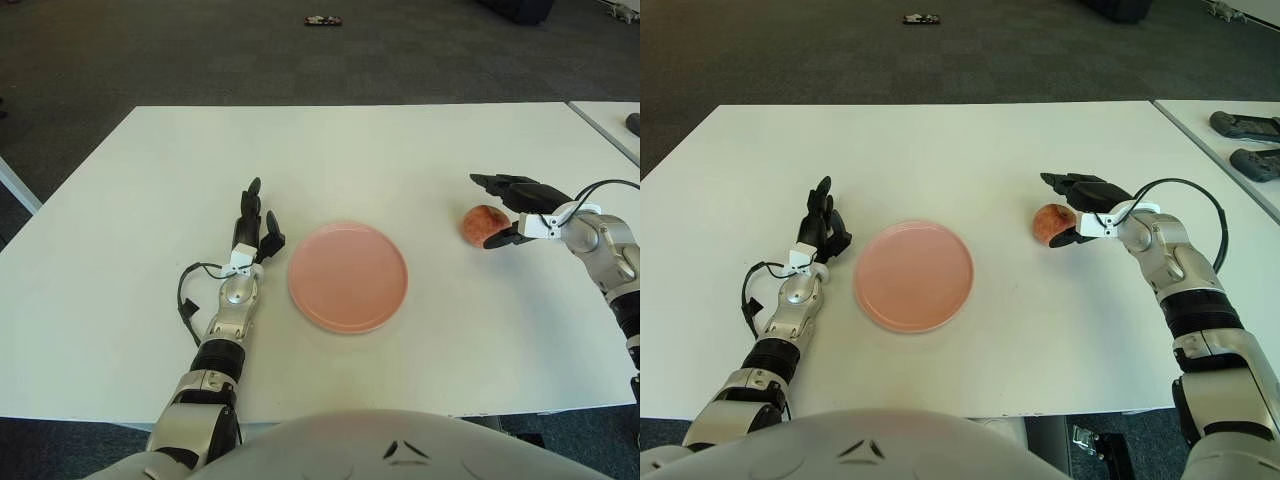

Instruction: Put the apple into the plate.

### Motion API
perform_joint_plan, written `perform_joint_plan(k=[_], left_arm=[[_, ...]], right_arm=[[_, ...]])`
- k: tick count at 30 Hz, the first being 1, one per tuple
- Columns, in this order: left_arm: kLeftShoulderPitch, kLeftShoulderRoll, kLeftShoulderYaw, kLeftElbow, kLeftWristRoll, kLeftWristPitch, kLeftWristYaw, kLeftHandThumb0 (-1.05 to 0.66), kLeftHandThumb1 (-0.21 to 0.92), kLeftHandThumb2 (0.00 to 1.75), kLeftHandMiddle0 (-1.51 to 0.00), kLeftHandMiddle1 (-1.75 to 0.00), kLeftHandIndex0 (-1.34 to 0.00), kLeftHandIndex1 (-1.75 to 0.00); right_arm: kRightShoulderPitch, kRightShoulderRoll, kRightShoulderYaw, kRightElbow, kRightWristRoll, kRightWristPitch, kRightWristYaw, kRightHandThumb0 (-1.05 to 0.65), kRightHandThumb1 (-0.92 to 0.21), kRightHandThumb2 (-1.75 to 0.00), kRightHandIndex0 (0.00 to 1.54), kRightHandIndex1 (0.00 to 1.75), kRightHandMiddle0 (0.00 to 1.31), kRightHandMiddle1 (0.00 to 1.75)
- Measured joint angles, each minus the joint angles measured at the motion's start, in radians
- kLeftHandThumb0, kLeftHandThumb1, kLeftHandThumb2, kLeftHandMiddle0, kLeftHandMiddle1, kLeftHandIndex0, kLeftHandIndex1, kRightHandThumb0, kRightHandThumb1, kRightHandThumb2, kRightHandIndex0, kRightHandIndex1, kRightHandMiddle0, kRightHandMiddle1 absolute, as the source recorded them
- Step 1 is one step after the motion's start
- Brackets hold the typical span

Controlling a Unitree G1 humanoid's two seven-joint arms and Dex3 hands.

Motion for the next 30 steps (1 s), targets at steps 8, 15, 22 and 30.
perform_joint_plan(k=[8,15,22,30], left_arm=[[-0.001,0.000,0.000,0.000,-0.003,0.000,0.000,-0.79,0.92,1.01,-0.19,-0.01,0.00,-0.44],[-0.001,0.003,0.000,0.000,-0.003,0.000,0.000,-0.80,0.92,1.01,-0.19,-0.01,0.00,-0.43],[-0.001,0.004,0.001,0.001,-0.003,0.000,0.000,-0.80,0.92,1.01,-0.18,-0.01,0.00,-0.43],[-0.001,0.005,0.002,0.002,-0.003,0.000,0.000,-0.81,0.92,1.01,-0.19,-0.01,0.00,-0.43]], right_arm=[[-0.020,-0.003,0.000,0.001,0.000,-0.009,-0.012,-1.05,-0.92,-0.09,0.00,0.00,0.00,0.00],[-0.020,-0.003,0.002,0.001,-0.001,-0.009,-0.013,-1.05,-0.92,-0.09,0.00,0.00,0.00,0.00],[-0.020,-0.003,0.002,0.001,-0.002,-0.008,-0.013,-1.05,-0.92,-0.09,0.00,0.00,0.00,0.00],[-0.020,-0.003,0.002,0.000,-0.002,-0.007,-0.013,-1.05,-0.92,-0.09,0.00,0.00,0.00,0.00]])
